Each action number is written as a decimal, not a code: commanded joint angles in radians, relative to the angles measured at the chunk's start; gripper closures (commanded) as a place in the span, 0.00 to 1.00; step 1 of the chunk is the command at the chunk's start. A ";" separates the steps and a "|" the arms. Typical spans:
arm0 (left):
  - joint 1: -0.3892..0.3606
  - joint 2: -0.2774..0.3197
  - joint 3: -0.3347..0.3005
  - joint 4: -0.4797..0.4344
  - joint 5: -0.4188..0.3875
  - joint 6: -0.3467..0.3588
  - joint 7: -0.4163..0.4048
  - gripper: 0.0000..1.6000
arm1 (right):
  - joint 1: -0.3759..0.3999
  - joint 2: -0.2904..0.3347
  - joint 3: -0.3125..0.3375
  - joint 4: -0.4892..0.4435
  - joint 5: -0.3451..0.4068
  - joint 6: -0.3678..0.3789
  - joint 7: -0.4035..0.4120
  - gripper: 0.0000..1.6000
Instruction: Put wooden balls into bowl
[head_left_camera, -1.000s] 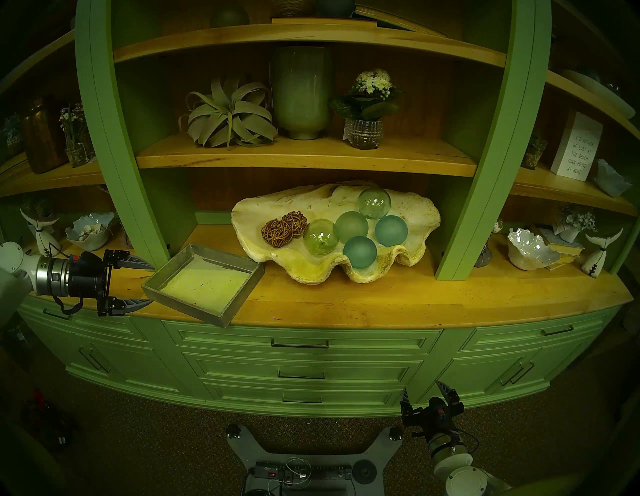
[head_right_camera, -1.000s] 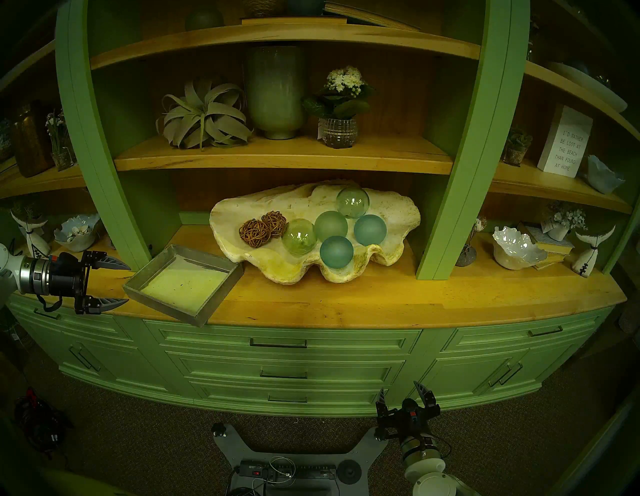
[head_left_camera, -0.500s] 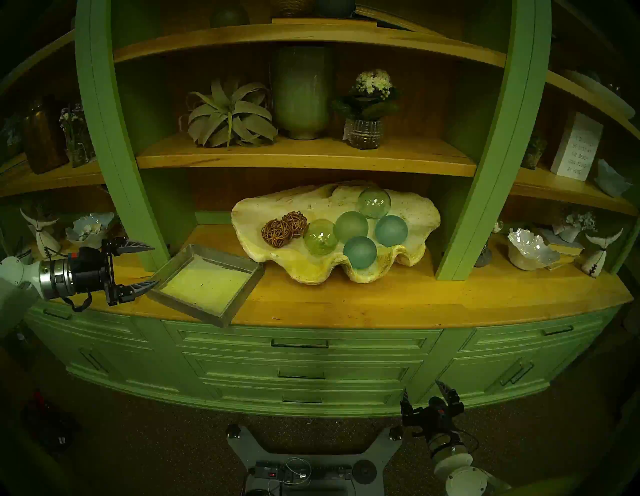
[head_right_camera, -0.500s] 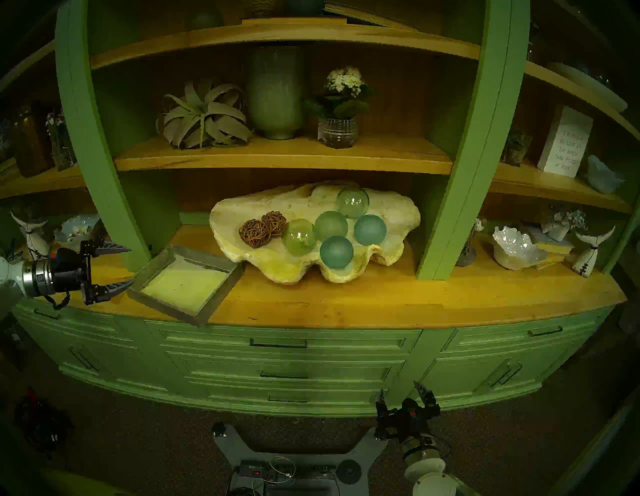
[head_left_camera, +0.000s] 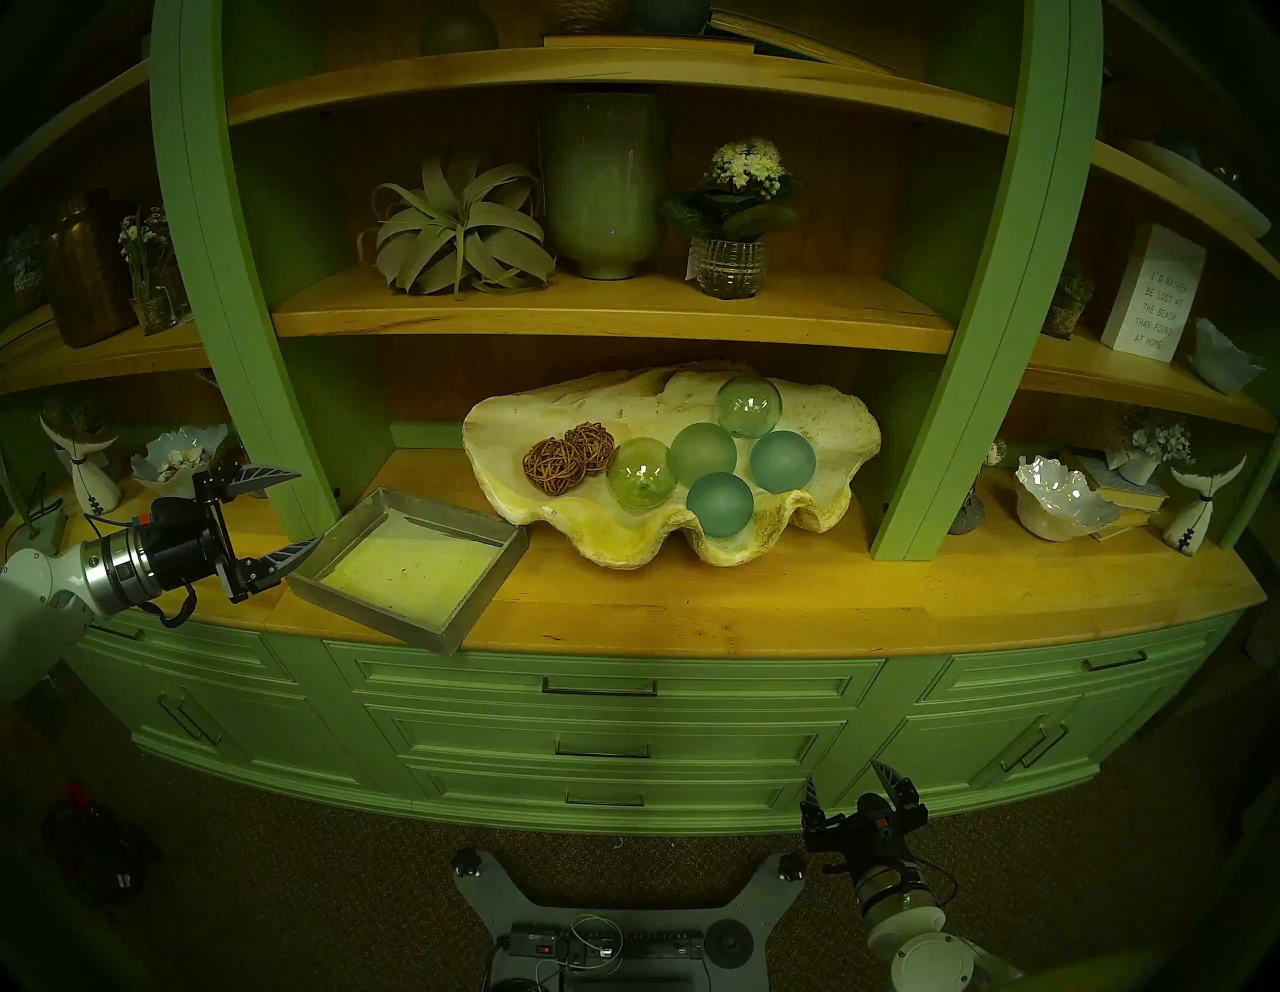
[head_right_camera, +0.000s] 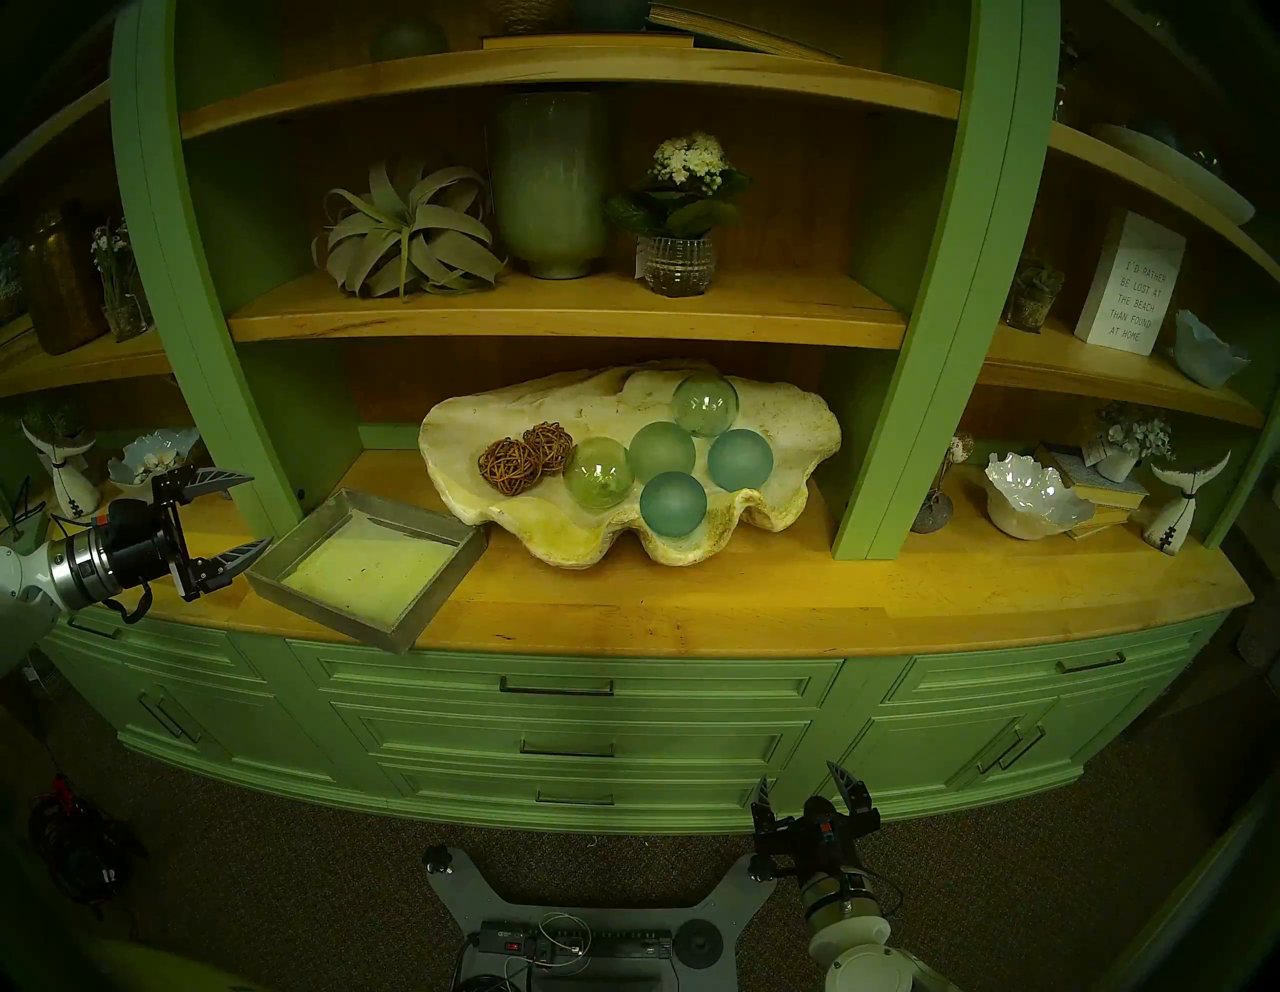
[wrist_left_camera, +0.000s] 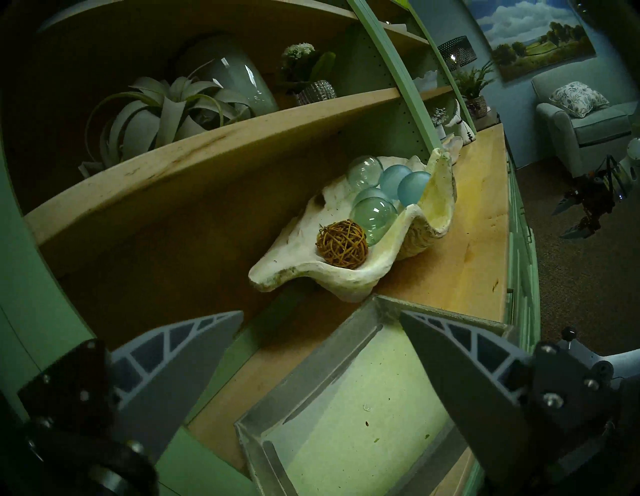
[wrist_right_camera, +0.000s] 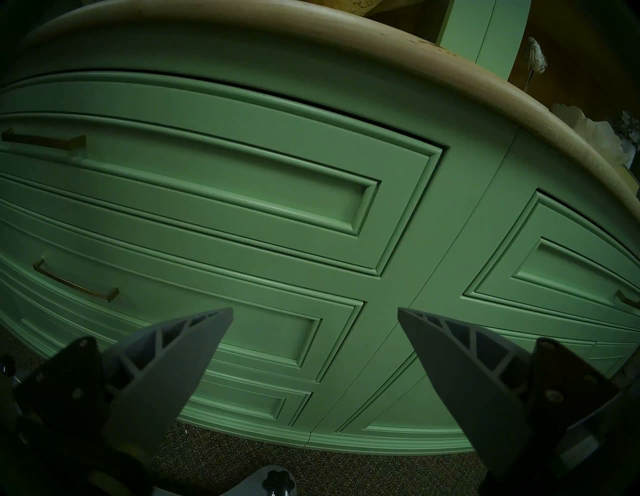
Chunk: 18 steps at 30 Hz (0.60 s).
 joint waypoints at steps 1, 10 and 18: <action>0.044 0.018 -0.042 -0.016 -0.030 -0.037 -0.038 0.00 | 0.008 -0.001 0.001 -0.027 -0.002 -0.008 -0.001 0.00; 0.091 0.018 -0.074 -0.028 -0.034 -0.037 -0.018 0.00 | 0.008 -0.001 0.001 -0.028 -0.002 -0.008 -0.001 0.00; 0.135 0.019 -0.113 -0.036 -0.038 -0.037 -0.013 0.00 | 0.008 -0.001 0.001 -0.028 -0.002 -0.008 -0.001 0.00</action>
